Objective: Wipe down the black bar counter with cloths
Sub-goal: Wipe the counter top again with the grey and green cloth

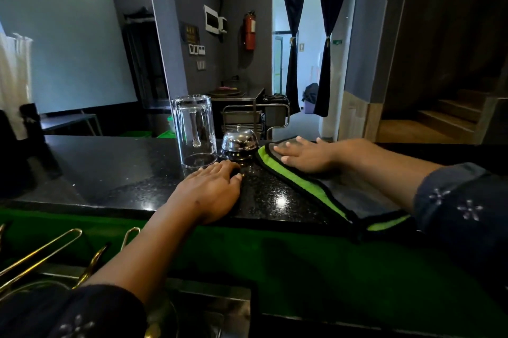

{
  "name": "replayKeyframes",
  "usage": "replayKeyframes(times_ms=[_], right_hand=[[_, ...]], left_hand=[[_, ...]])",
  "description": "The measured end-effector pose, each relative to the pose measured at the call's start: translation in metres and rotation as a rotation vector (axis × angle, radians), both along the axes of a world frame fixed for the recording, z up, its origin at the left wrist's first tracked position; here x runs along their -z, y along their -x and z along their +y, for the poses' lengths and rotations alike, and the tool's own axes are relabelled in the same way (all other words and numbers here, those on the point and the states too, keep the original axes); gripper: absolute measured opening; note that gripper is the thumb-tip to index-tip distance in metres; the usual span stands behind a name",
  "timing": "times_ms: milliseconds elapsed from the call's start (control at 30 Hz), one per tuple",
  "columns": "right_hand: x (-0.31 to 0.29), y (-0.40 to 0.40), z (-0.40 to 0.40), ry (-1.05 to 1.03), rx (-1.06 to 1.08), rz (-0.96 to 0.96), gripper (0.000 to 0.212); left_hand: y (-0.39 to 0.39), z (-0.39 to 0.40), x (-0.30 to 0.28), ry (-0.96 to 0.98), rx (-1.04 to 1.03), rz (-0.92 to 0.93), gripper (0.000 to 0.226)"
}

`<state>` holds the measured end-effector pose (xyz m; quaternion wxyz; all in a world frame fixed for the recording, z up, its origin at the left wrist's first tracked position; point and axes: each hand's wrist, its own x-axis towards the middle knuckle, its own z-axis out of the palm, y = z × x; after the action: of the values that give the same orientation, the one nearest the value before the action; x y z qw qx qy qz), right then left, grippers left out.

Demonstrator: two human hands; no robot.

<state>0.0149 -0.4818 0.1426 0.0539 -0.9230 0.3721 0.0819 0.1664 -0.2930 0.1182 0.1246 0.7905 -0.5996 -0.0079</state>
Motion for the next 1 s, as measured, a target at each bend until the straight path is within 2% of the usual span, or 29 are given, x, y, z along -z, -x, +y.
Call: replayKeyframes(times_ms=[133,300,433,533,700,833,933,1000], right_hand=[[0.019,-0.003,-0.006,0.074,-0.039,-0.135,0.057],[0.023,0.002,-0.038,0.06,0.078,-0.17,0.06],[0.027,0.064,-0.082,0.078,0.319,-0.197,0.063],[0.027,0.091,-0.085,0.099,0.466,-0.156,0.06],[0.023,0.031,-0.018,0.178,0.267,-0.146,0.065],[0.026,-0.014,0.065,0.107,0.055,-0.209,0.061],[0.028,0.008,0.096,0.057,-0.026,-0.208,0.06],[0.026,0.042,0.095,0.031,-0.011,-0.198,0.058]], left_hand=[[0.002,0.0,0.001,0.007,-0.004,0.009,0.046],[0.002,0.005,-0.002,-0.029,0.003,0.023,0.048],[-0.003,0.001,0.0,-0.018,-0.002,0.026,0.048],[-0.005,-0.003,0.003,-0.016,-0.008,0.031,0.049],[0.001,-0.001,0.002,-0.04,-0.02,0.096,0.065],[0.007,0.007,-0.005,-0.03,-0.027,0.156,0.075],[0.011,0.012,-0.01,-0.024,-0.024,0.208,0.069],[0.01,0.018,-0.011,0.004,0.027,0.31,0.071]])
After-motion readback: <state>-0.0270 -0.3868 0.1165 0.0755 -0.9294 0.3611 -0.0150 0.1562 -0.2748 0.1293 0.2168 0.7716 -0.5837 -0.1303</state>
